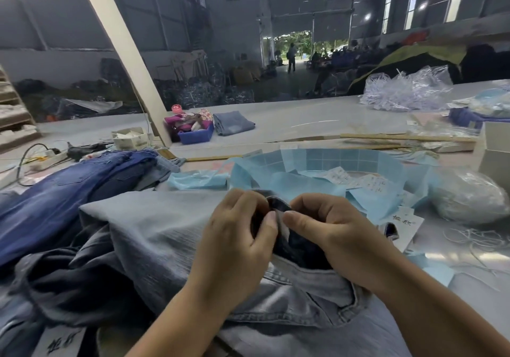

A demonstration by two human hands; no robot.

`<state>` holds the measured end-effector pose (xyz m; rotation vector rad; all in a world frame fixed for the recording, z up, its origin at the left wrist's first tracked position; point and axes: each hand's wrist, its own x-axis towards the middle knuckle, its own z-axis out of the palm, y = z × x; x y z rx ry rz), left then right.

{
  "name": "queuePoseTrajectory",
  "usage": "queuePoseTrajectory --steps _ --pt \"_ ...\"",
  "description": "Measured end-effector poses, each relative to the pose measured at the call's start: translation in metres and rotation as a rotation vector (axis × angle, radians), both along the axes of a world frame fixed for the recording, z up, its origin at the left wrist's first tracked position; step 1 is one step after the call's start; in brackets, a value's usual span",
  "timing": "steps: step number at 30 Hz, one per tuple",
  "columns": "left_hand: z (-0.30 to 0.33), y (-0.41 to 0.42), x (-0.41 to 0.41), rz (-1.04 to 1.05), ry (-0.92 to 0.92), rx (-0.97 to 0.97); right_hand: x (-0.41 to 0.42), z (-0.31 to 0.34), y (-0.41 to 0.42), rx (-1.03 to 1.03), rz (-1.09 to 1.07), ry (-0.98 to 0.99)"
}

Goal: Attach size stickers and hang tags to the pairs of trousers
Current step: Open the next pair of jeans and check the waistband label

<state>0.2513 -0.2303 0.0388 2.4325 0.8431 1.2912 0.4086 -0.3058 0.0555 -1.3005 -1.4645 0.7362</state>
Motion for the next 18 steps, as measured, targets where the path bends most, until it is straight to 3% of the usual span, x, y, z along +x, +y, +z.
queuePoseTrajectory --steps 2,8,14,18 --pt "0.002 -0.002 -0.006 -0.085 -0.033 -0.236 -0.005 0.006 0.002 -0.015 0.011 -0.006" --pt "0.0 0.005 -0.021 -0.141 -0.165 -0.629 -0.018 0.016 0.016 -0.046 0.068 -0.075" --pt "-0.012 0.012 -0.036 -0.199 -0.25 -0.809 -0.024 -0.001 0.022 -0.053 -0.013 -0.083" --pt "-0.021 0.014 -0.041 -0.249 -0.187 -0.815 -0.023 -0.013 0.023 -0.008 -0.086 -0.035"
